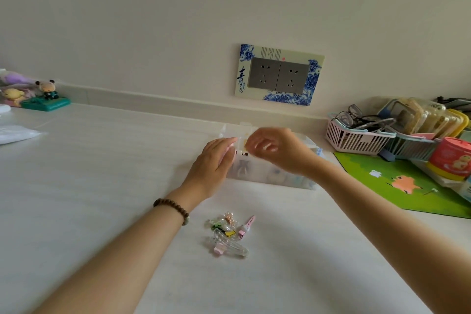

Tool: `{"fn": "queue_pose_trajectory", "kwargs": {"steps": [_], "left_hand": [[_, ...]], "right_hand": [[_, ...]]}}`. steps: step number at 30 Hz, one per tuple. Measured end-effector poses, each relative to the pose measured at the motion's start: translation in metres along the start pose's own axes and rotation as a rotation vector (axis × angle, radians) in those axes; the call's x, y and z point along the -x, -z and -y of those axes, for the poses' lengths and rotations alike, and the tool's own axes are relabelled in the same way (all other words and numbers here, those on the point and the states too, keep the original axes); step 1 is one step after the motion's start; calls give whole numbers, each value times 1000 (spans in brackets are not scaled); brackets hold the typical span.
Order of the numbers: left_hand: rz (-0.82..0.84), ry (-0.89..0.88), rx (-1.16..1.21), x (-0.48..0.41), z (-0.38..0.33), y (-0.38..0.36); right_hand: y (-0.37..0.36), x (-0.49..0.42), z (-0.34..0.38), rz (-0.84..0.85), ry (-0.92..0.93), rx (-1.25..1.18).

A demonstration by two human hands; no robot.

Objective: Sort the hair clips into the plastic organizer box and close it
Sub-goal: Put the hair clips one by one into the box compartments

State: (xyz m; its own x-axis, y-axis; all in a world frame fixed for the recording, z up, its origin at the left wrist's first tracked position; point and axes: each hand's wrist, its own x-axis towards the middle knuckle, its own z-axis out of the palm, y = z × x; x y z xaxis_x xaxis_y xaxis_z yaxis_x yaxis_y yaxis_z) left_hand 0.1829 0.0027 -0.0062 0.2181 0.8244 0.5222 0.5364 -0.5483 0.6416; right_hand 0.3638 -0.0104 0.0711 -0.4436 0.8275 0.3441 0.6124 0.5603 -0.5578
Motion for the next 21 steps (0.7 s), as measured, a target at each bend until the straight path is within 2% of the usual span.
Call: {"fn": "queue_pose_trajectory", "kwargs": {"steps": [3, 5, 8, 21], "left_hand": [[-16, 20, 20, -1, 1, -2], [-28, 24, 30, 0, 1, -2], [-26, 14, 29, 1, 0, -1], [-30, 20, 34, 2, -2, -1]], "right_hand": [[-8, 33, 6, 374, -26, 3], [-15, 47, 2, 483, -53, 45], [-25, 57, -3, 500, -59, 29], [-30, 60, -11, 375, -77, -79]]}}
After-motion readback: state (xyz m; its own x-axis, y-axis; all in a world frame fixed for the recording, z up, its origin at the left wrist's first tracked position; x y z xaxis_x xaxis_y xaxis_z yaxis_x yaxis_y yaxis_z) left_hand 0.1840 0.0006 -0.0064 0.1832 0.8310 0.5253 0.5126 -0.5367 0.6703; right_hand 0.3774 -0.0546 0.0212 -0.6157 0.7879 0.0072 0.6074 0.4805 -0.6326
